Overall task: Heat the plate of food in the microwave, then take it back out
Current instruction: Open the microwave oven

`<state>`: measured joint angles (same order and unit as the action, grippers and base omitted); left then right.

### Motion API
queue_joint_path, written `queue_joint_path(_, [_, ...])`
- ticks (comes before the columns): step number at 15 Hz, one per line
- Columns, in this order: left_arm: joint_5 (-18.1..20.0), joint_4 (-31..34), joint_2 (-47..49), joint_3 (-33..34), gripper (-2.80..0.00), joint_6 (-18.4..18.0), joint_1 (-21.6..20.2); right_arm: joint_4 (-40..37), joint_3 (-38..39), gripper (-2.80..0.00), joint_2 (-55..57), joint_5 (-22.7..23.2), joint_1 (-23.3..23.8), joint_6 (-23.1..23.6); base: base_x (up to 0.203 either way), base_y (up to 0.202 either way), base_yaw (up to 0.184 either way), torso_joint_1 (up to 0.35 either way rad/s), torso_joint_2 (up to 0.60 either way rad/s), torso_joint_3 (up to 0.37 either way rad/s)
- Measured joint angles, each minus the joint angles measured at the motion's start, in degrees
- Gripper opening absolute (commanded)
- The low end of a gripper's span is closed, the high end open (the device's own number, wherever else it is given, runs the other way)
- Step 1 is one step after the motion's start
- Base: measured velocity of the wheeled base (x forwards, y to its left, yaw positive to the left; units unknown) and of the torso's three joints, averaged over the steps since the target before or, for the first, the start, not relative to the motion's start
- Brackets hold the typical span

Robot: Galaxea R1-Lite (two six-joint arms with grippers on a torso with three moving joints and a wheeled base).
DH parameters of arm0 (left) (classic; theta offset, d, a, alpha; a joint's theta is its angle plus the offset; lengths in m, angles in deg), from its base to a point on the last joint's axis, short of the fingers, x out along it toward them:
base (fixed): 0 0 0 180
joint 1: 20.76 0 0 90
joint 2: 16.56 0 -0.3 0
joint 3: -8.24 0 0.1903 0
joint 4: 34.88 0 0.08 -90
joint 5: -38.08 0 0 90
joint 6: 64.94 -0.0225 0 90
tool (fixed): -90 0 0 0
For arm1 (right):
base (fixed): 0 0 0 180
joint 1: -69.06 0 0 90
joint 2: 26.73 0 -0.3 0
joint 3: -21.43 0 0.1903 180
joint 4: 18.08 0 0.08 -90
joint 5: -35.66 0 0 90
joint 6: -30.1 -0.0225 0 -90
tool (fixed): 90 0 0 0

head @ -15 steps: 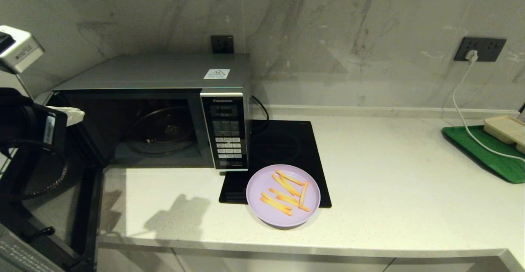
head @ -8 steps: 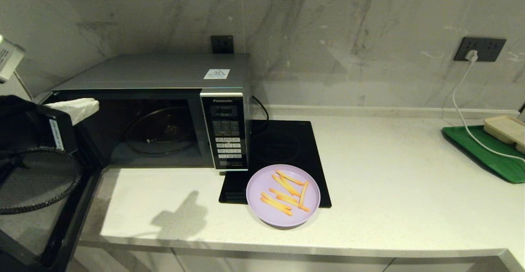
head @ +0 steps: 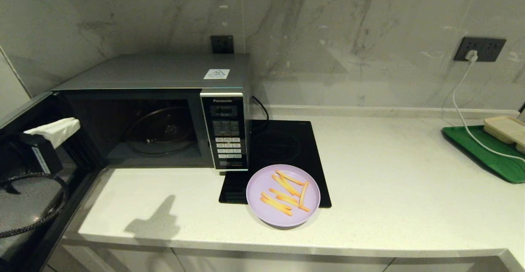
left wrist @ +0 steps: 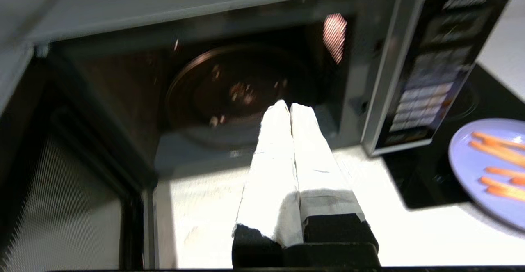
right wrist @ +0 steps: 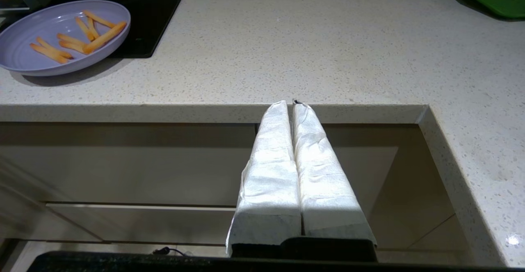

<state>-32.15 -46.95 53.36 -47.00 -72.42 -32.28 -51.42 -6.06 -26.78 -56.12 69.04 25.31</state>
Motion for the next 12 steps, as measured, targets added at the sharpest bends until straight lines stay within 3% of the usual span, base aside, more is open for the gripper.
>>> queue_joint_path(3, [2.05,-0.06,0.5,1.12,-2.8,-0.11,-3.09,0.02,0.0,-2.8,0.0,-0.03,0.02,0.0,0.0,0.0,0.0,0.0,0.0,0.0])
queue_joint_path(12, [2.25,-1.29,0.33,1.25,-2.8,-1.74,-3.63,0.0,0.01,-2.8,0.0,0.0,0.02,0.0,0.0,0.0,0.0,0.0,0.0,0.0])
